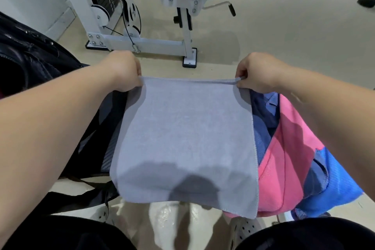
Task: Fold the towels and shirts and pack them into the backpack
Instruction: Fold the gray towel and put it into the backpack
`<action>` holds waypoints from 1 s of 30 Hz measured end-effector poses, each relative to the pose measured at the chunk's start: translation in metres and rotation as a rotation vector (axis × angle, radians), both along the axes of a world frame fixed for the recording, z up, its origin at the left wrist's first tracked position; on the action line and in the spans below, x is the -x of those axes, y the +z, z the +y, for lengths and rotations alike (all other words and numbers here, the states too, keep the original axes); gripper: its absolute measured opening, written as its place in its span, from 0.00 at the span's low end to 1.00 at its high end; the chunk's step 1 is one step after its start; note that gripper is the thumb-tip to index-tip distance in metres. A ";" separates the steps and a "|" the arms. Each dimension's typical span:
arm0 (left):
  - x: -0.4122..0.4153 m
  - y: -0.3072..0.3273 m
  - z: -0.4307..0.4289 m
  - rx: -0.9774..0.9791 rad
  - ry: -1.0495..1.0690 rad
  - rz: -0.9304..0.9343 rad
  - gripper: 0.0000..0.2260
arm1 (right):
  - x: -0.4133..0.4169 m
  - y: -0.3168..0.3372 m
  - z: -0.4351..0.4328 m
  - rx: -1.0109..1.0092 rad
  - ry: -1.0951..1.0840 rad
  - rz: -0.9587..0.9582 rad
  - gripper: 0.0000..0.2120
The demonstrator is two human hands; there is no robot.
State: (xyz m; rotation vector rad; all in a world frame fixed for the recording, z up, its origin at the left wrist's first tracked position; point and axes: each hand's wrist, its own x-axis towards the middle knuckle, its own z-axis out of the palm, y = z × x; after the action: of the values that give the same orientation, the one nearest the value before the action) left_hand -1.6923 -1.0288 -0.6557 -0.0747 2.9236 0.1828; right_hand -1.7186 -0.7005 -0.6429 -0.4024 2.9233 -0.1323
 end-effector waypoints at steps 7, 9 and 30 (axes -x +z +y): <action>0.038 0.018 0.009 0.276 -0.121 0.255 0.03 | 0.035 0.019 -0.004 0.091 -0.230 0.110 0.10; 0.044 0.026 0.013 0.320 -0.160 0.330 0.04 | 0.040 0.021 -0.005 0.108 -0.239 0.192 0.11; -0.147 0.008 0.004 0.059 -0.193 0.228 0.13 | -0.143 0.017 0.033 0.396 -0.023 0.048 0.09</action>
State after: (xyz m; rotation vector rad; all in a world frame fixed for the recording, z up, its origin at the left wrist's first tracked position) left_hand -1.5452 -1.0244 -0.6474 0.2334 3.1384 0.0787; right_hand -1.5755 -0.6674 -0.6258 -0.4323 2.9410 -0.7209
